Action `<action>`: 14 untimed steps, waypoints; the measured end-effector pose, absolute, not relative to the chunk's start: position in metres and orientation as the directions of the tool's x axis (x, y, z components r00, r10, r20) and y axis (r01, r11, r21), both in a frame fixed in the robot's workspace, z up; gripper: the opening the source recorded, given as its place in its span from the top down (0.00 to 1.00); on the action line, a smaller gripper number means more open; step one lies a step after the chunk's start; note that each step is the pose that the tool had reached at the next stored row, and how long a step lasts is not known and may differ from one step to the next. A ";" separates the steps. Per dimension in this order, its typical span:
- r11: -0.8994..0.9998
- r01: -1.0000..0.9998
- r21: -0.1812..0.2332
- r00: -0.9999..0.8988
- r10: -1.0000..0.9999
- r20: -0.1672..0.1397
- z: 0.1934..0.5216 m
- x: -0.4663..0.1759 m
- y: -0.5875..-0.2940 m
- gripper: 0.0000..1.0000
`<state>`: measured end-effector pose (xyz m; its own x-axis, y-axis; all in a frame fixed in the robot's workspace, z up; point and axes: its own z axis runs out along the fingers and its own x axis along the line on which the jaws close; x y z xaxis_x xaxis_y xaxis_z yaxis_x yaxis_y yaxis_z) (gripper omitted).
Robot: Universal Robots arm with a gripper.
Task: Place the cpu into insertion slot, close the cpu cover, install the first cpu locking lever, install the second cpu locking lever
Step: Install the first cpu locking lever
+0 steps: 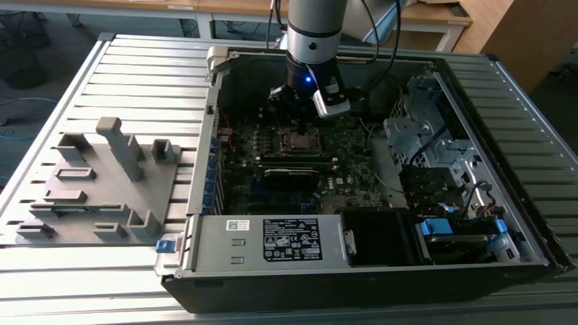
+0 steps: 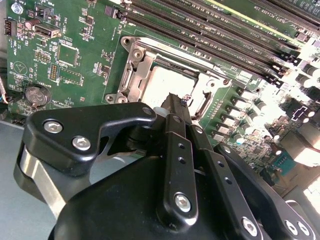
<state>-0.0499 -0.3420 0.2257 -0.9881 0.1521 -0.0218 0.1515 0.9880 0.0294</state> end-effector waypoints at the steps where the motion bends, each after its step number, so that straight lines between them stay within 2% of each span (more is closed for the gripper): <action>1: 0.988 0.152 0.029 -0.988 0.152 -0.020 0.226 -0.050 -0.342 0.90; 3: 0.988 0.152 0.027 -0.988 0.152 -0.007 0.226 -0.050 -0.342 0.90; 14: 0.988 0.152 0.026 -0.988 0.152 -0.001 0.230 -0.050 -0.342 0.90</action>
